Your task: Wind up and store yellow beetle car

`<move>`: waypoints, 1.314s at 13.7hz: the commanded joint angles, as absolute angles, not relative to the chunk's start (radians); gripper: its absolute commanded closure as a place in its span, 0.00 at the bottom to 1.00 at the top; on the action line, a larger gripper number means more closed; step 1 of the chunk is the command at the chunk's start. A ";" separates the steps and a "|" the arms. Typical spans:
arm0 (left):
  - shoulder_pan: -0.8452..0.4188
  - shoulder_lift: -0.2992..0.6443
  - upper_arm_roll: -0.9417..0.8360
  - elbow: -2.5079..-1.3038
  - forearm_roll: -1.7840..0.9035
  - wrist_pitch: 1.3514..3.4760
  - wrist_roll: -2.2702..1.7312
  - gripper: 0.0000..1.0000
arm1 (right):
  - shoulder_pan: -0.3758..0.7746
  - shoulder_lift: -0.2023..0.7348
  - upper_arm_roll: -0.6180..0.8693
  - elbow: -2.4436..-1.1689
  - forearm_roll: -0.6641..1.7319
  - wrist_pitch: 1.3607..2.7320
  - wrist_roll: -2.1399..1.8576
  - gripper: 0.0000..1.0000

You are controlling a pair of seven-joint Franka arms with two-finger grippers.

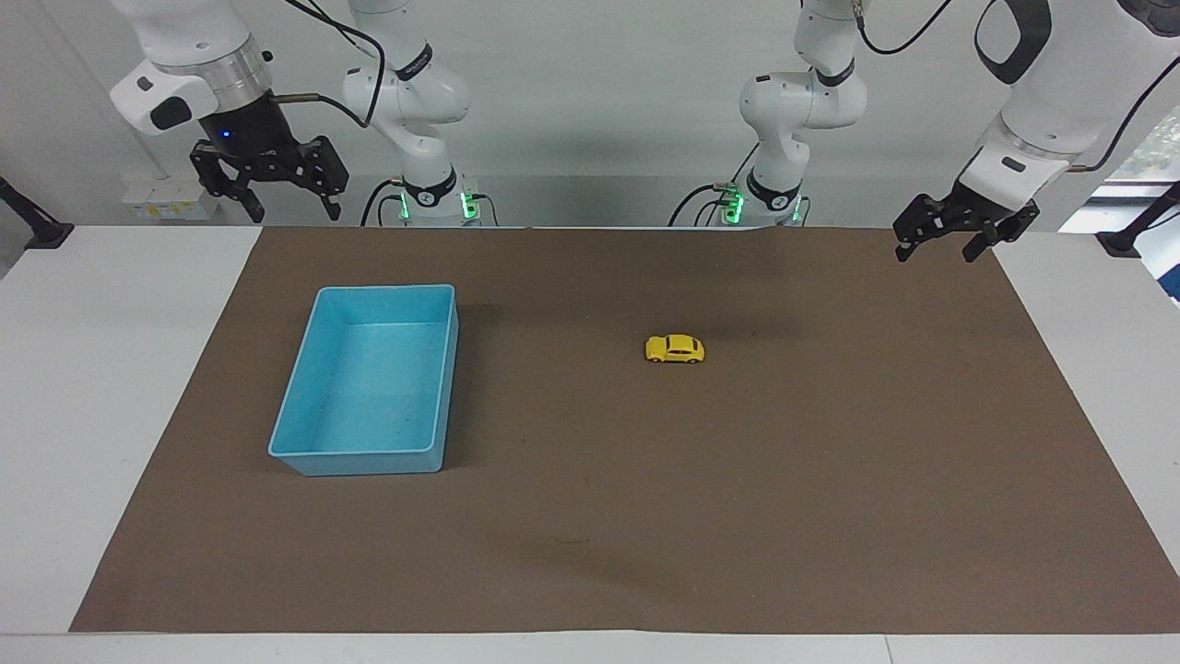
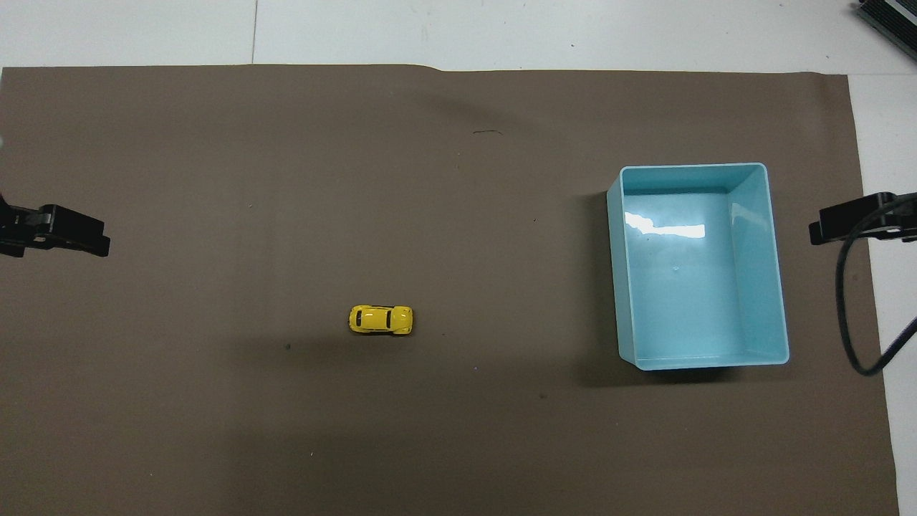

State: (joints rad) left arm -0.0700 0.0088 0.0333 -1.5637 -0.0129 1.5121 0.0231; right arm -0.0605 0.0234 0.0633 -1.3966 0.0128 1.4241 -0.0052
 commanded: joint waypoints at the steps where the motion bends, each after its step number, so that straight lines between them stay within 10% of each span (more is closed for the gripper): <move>1: -0.066 -0.014 0.031 -1.580 -0.002 1.496 0.029 0.00 | -0.078 0.023 0.074 -1.393 0.026 1.427 0.006 0.00; 18: -0.097 -0.021 0.023 -1.591 -0.002 1.499 0.305 0.00 | -0.078 0.021 0.072 -1.393 0.025 1.427 0.006 0.00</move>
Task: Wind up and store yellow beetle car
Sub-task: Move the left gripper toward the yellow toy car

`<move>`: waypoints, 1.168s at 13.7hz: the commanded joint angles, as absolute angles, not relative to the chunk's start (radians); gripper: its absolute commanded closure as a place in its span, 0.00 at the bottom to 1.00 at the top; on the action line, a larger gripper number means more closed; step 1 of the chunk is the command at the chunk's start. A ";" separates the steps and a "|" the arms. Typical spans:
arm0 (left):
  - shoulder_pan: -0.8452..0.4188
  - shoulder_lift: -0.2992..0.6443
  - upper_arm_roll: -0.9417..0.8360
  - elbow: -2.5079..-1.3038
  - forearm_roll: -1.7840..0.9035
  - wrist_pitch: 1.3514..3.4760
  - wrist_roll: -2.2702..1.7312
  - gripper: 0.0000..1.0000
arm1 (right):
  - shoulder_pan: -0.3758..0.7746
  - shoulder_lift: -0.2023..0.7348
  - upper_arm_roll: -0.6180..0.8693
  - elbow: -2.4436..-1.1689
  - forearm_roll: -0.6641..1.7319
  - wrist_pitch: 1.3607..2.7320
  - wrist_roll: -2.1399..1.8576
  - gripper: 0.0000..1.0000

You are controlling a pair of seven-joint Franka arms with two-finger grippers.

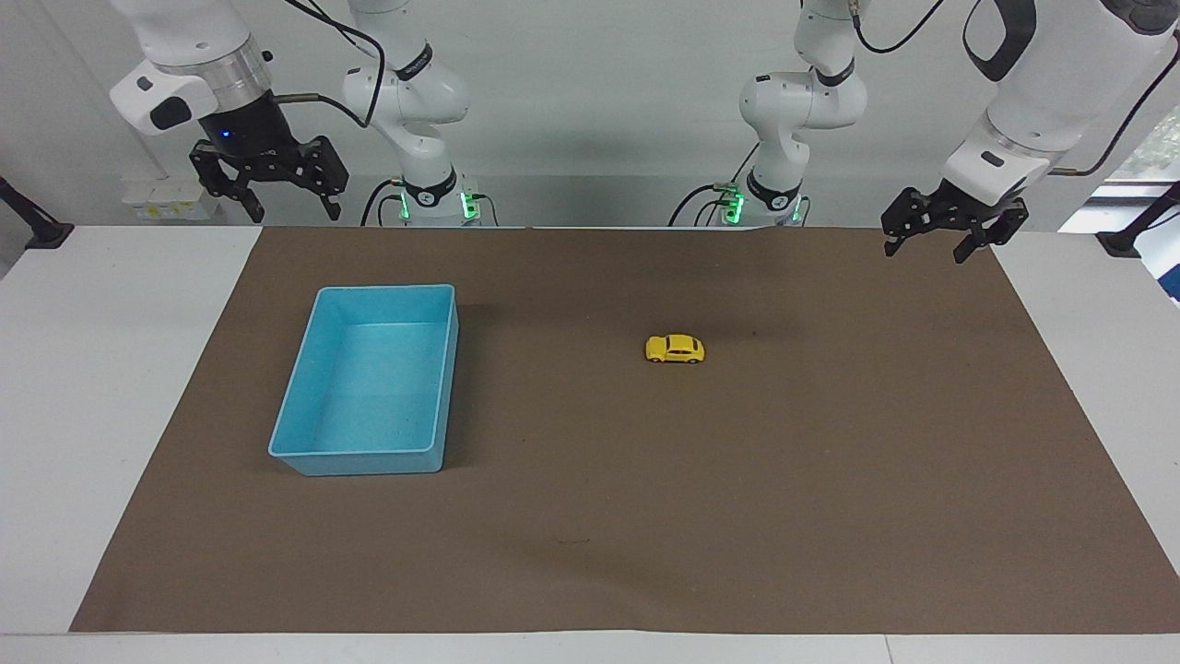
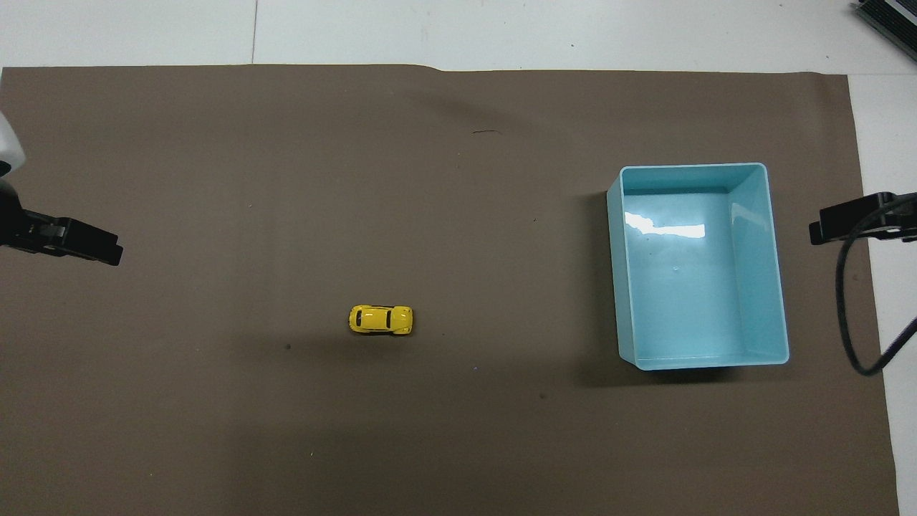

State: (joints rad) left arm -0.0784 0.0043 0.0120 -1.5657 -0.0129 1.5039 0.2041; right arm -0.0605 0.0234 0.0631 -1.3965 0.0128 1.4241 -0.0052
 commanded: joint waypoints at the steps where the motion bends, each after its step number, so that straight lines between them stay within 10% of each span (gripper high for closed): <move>1: -0.097 -0.020 0.021 -1.589 -0.002 1.502 0.358 0.00 | -0.078 0.023 0.072 -1.393 0.026 1.427 0.006 0.00; 16: -0.205 0.026 0.008 -1.683 -0.018 1.646 1.044 0.00 | -0.083 0.023 0.072 -1.393 0.026 1.427 0.006 0.00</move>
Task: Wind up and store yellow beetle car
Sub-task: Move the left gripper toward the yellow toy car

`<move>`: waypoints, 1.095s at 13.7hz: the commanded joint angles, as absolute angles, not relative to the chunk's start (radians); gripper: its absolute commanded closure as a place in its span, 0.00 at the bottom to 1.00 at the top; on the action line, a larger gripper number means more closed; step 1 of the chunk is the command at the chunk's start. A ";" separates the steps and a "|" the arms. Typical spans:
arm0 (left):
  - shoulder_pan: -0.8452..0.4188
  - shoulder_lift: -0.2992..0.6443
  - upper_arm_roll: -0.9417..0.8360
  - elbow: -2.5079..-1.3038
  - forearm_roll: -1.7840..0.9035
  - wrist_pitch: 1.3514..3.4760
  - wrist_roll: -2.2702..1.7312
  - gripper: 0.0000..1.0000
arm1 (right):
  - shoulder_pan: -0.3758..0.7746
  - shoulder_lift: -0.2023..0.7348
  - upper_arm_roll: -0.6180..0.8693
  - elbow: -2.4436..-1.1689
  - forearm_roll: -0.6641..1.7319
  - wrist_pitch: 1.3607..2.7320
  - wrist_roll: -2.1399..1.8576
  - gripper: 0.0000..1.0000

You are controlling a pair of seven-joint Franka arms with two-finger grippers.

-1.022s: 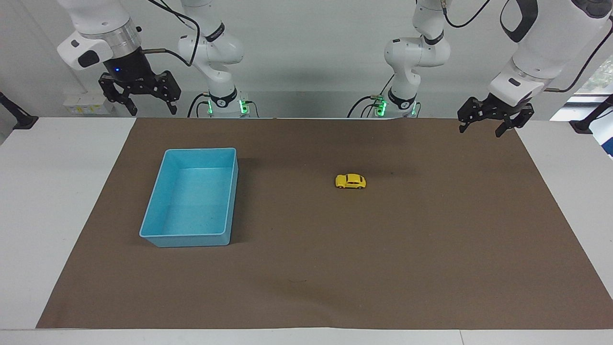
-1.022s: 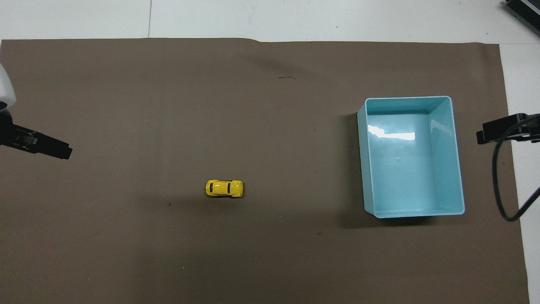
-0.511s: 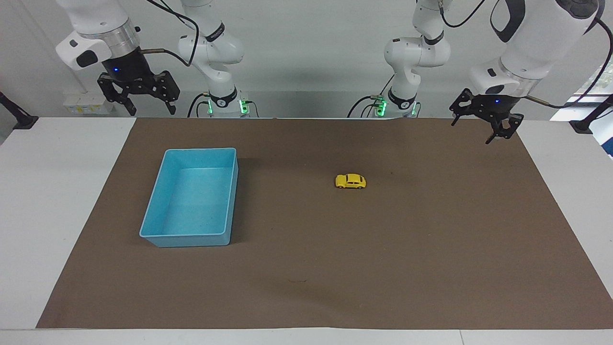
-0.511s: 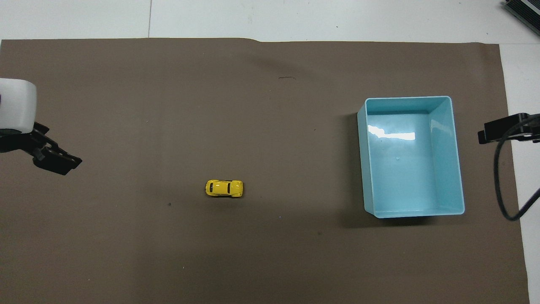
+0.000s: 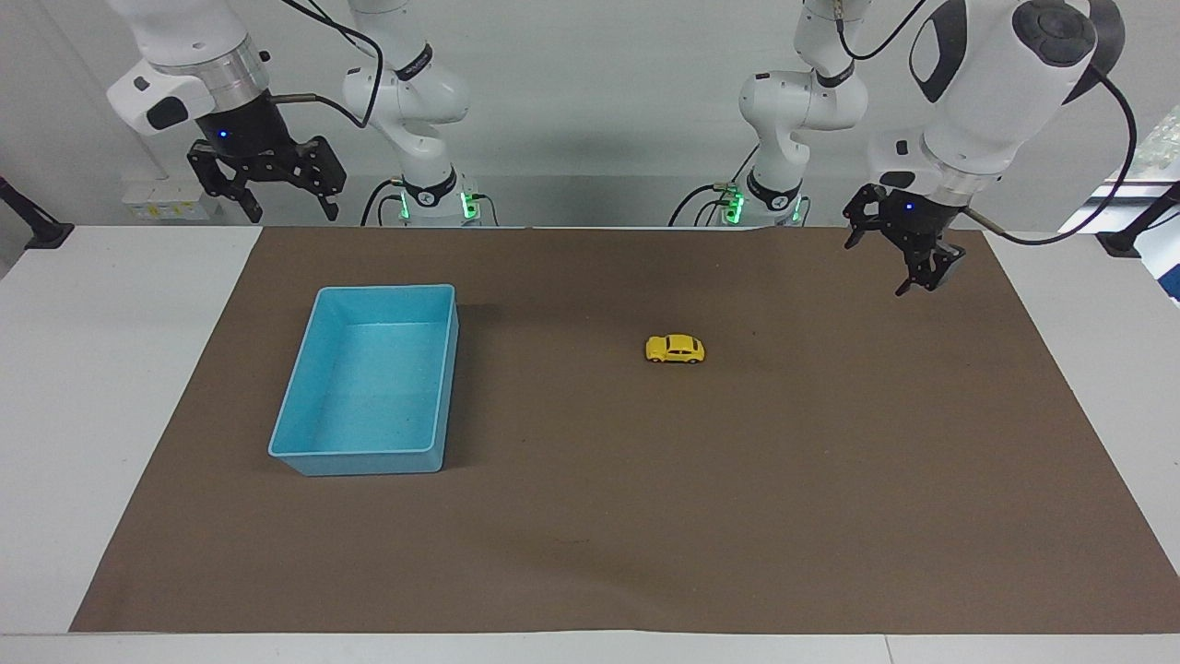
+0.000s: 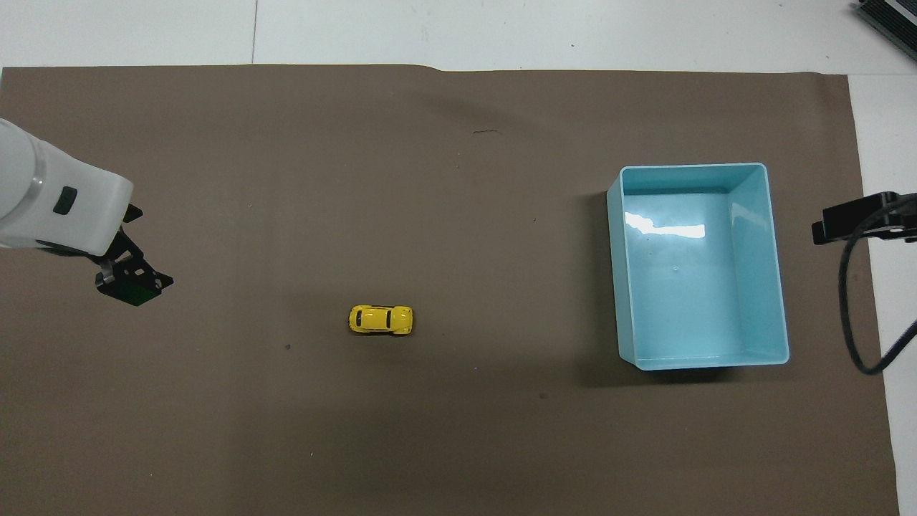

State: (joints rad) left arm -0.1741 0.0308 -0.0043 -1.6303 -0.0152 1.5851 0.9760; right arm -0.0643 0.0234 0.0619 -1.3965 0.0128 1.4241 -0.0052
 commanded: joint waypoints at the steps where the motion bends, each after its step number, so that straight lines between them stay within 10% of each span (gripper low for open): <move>1: -0.212 0.028 0.008 -1.698 -0.018 1.667 1.055 0.00 | -0.083 0.023 0.072 -1.393 0.026 1.427 0.006 0.00; 15: -0.469 0.092 0.009 -2.009 -0.063 2.168 1.140 0.00 | -0.087 0.023 0.072 -1.393 0.026 1.427 0.006 0.00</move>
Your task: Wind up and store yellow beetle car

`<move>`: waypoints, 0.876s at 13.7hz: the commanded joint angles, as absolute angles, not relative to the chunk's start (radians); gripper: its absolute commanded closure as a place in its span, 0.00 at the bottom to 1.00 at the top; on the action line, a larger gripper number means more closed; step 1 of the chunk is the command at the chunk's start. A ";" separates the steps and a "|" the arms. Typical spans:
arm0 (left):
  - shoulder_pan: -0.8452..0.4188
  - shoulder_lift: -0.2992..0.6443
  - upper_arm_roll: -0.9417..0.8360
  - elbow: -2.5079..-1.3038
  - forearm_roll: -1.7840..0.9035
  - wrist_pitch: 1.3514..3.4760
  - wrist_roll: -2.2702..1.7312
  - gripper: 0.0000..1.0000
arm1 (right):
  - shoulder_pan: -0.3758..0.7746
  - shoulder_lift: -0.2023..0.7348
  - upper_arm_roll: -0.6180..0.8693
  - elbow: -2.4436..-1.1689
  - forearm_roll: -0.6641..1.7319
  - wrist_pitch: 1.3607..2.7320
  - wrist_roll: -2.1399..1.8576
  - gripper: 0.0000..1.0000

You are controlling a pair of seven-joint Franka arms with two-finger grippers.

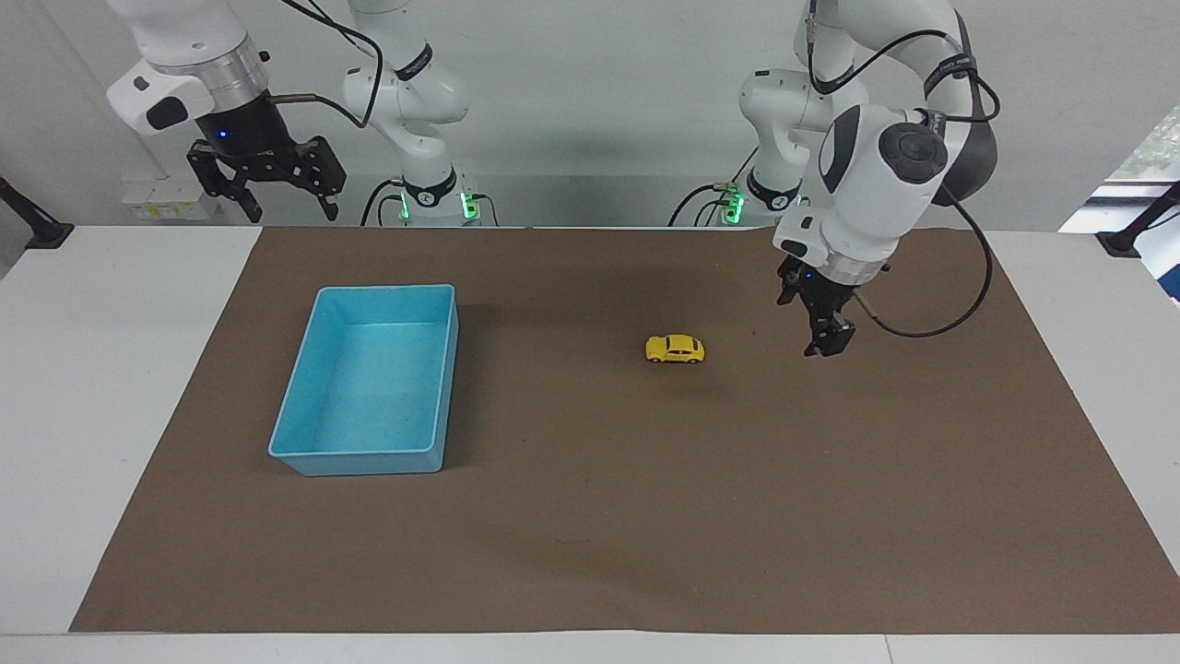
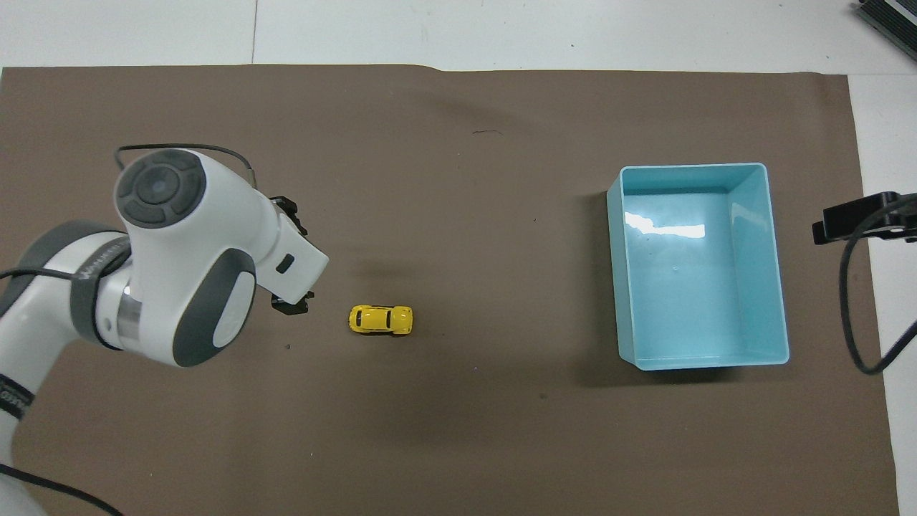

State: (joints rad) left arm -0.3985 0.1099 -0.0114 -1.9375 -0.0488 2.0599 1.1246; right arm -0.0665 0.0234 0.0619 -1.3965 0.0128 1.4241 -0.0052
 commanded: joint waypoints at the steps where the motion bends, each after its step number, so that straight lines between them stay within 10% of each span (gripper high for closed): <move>1: -0.491 0.100 0.009 -2.035 -0.063 2.207 1.125 0.00 | -0.086 0.023 0.072 -1.393 0.026 1.427 0.006 0.00; 12: -0.597 0.137 0.011 -2.192 -0.063 2.367 1.088 0.00 | -0.086 0.021 0.072 -1.393 0.026 1.427 0.006 0.00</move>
State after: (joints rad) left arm -0.5498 0.1625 -0.0103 -2.1292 -0.0494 2.3072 1.1158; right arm -0.0697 0.0234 0.0619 -1.3965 0.0128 1.4241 -0.0052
